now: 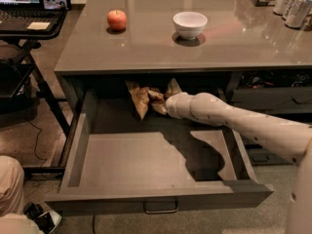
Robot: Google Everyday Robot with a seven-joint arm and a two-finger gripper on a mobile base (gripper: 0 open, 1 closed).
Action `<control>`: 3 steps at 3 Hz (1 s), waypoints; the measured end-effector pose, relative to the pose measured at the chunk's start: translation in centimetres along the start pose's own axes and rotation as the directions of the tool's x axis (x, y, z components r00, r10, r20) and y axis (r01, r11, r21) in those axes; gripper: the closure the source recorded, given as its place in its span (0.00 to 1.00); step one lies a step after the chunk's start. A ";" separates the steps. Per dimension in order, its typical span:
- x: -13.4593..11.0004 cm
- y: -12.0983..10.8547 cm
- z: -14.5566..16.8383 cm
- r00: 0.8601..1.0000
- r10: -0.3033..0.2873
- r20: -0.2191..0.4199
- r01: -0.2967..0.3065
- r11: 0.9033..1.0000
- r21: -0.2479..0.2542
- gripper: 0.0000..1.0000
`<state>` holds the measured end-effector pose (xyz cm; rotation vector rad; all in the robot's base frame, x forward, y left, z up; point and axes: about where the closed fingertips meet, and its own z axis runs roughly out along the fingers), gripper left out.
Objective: Pick brown chip bag from top drawer and place on counter
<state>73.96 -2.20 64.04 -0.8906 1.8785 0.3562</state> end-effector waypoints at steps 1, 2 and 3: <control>-0.3 2.2 -3.8 1.000 0.022 -0.005 -0.022 1.000 -0.022 1.00; -0.5 4.3 -7.8 0.999 0.030 -0.026 -0.032 0.996 -0.084 1.00; -0.4 6.5 -11.7 0.997 0.039 -0.067 -0.050 0.982 -0.180 1.00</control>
Offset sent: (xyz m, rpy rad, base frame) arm -0.1424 -0.0282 0.0507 0.0224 0.1621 0.1391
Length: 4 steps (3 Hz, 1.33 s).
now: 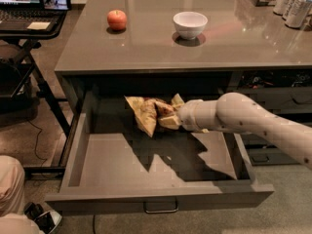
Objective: Pick brown chip bag from top drawer and place on counter
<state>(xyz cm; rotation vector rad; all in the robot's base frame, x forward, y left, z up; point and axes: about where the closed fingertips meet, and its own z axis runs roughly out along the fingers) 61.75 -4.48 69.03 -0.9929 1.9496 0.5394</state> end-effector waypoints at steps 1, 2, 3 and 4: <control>-0.1 2.5 -3.4 0.999 0.017 -0.042 -0.021 0.995 -0.099 1.00; -1.3 4.5 -7.2 0.998 0.005 -0.067 -0.015 0.989 -0.150 1.00; -1.3 4.5 -7.2 0.998 0.005 -0.066 -0.015 0.989 -0.150 1.00; -1.8 4.2 -7.3 1.000 0.019 -0.016 -0.021 0.990 -0.143 1.00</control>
Offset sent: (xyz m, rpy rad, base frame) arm -0.0962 -0.0342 0.0910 -0.0076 0.1231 0.1444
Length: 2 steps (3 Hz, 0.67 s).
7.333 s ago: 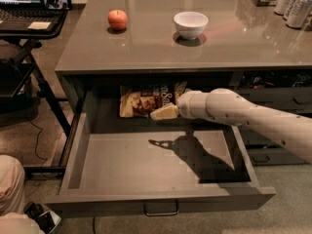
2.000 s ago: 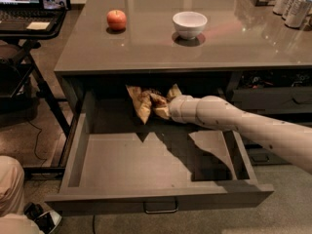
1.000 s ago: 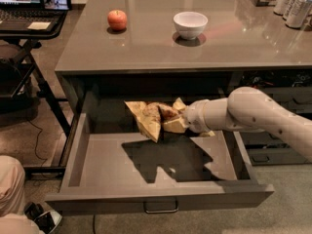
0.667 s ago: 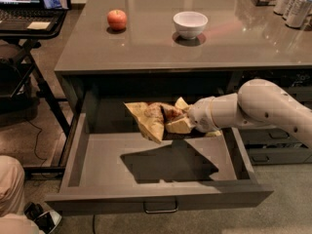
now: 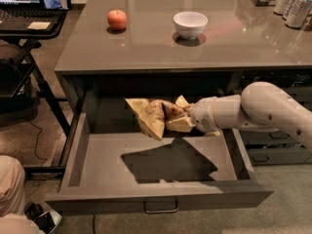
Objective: Pick brown chip bag from top drawer and place on counter
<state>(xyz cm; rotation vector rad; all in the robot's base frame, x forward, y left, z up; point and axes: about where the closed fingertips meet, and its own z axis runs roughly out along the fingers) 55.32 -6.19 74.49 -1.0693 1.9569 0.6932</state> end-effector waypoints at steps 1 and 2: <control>-3.2 -1.0 -2.3 0.997 -0.037 0.073 0.032 0.997 0.070 1.00; -6.8 -1.1 -5.2 0.990 -0.101 0.099 0.087 0.986 0.139 1.00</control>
Offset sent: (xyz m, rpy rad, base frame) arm 0.0149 -0.0288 0.1507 -0.0187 -0.3087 -0.1145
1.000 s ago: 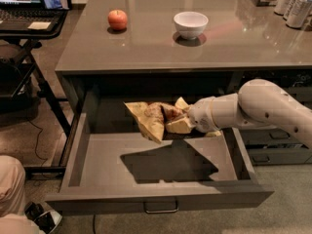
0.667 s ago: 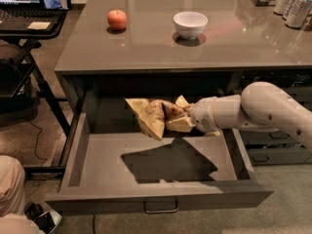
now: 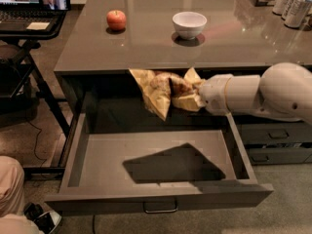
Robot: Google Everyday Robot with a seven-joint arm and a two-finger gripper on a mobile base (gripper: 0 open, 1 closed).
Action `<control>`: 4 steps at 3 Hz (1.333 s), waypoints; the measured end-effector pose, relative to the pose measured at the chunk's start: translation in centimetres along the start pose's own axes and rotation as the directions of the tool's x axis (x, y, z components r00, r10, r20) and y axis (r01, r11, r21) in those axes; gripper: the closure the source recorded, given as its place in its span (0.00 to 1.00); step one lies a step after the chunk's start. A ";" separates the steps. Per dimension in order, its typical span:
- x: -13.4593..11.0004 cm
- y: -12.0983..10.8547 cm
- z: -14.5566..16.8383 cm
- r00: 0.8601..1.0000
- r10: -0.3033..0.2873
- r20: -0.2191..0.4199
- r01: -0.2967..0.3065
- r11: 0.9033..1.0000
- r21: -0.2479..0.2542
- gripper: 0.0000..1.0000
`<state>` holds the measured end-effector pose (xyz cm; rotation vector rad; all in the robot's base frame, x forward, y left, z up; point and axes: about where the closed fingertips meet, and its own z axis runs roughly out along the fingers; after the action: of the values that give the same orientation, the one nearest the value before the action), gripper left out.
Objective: Pick brown chip bag from top drawer and place on counter
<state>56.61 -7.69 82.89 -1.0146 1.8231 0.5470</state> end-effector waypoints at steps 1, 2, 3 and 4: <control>-4.5 -1.6 -0.9 0.997 -0.073 0.032 0.071 0.996 0.051 1.00; -9.3 -3.4 0.2 0.986 -0.132 0.099 0.123 0.988 0.090 1.00; -13.3 -4.7 2.4 0.980 -0.162 0.117 0.142 0.976 0.165 1.00; -17.0 -6.9 4.7 0.981 -0.151 0.125 0.118 0.964 0.240 1.00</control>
Offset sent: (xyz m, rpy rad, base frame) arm 0.0881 0.0375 0.1332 0.0362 -0.3049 -0.0232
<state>68.36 -1.24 96.28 -0.9084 1.6350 0.3066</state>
